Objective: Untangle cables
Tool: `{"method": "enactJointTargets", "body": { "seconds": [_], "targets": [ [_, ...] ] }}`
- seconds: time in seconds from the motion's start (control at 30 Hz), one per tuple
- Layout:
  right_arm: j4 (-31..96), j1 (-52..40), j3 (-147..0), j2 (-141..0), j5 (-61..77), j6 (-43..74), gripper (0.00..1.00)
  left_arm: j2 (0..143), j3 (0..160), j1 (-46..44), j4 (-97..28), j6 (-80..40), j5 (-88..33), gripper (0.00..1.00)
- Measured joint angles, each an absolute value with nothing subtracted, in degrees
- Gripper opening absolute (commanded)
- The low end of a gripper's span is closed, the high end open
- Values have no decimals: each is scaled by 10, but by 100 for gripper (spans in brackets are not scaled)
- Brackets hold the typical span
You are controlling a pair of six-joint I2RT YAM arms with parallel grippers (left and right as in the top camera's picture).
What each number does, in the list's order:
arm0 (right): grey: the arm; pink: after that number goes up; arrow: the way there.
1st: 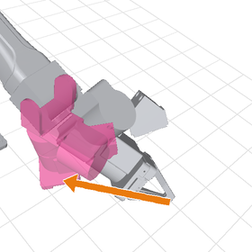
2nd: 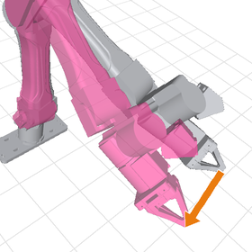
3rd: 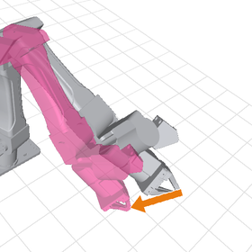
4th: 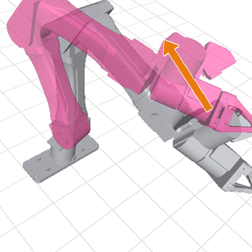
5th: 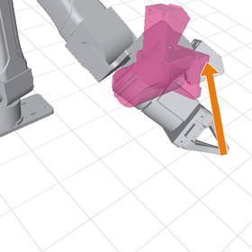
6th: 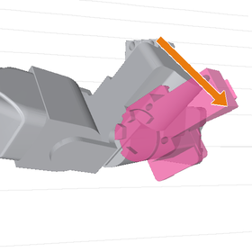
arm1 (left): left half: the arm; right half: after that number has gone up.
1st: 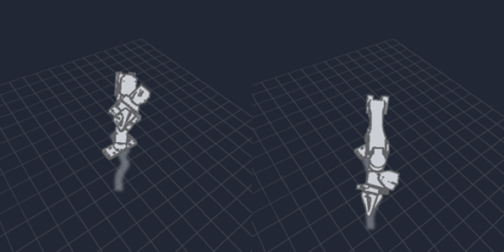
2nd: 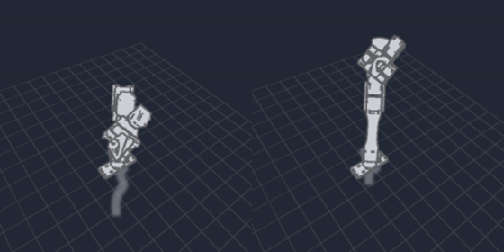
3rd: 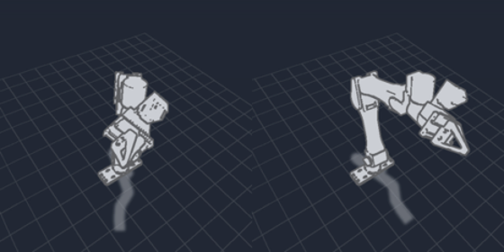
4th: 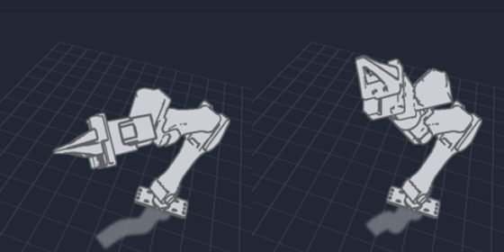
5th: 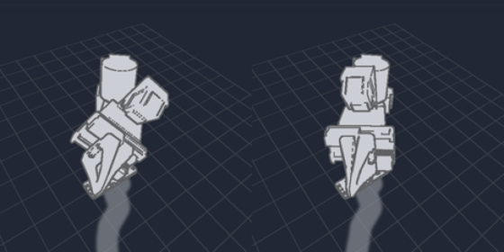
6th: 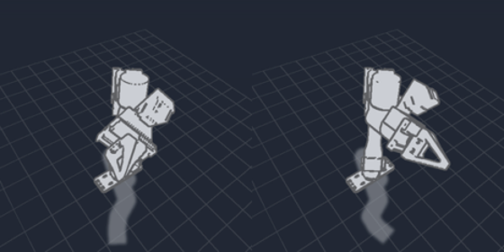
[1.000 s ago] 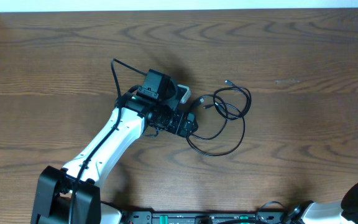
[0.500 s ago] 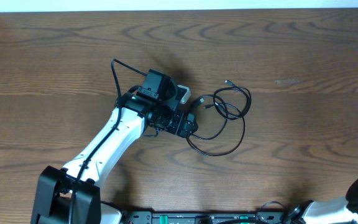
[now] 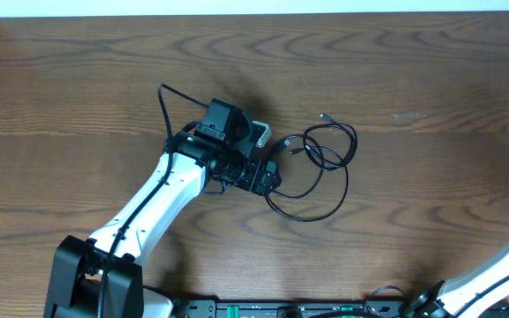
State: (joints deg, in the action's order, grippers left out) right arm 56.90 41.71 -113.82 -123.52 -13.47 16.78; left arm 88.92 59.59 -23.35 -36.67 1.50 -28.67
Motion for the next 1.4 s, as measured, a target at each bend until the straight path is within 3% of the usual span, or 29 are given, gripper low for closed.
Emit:
{"method": "enactJointTargets", "body": {
  "seconds": [0.33, 0.5, 0.6, 0.9, 1.13, 1.23, 1.4],
  "targets": [
    [577, 407, -1136, -1263, 38, 148, 99, 889, 596, -234, -366, 15, -287, 96],
    [576, 358, -1136, -1237, 220, 85, 99, 889, 596, -234, -361, 15, -287, 96],
    [620, 309, -1138, -1228, 257, 75, 99, 889, 596, -234, -348, 15, -286, 96],
    [769, 46, -1139, -1227, 148, 80, 99, 889, 596, -183, -251, -177, -223, 92],
    [799, -100, -1119, -1227, 8, 230, 99, 889, 596, -132, -324, -236, -206, 92],
    [791, -134, -1078, -1227, -10, 312, 92, 889, 596, -131, -356, -214, -206, 92],
    [745, -182, -1000, -1227, -3, 420, 70, 889, 596, -131, -361, -190, -205, 92]
  ]
}}
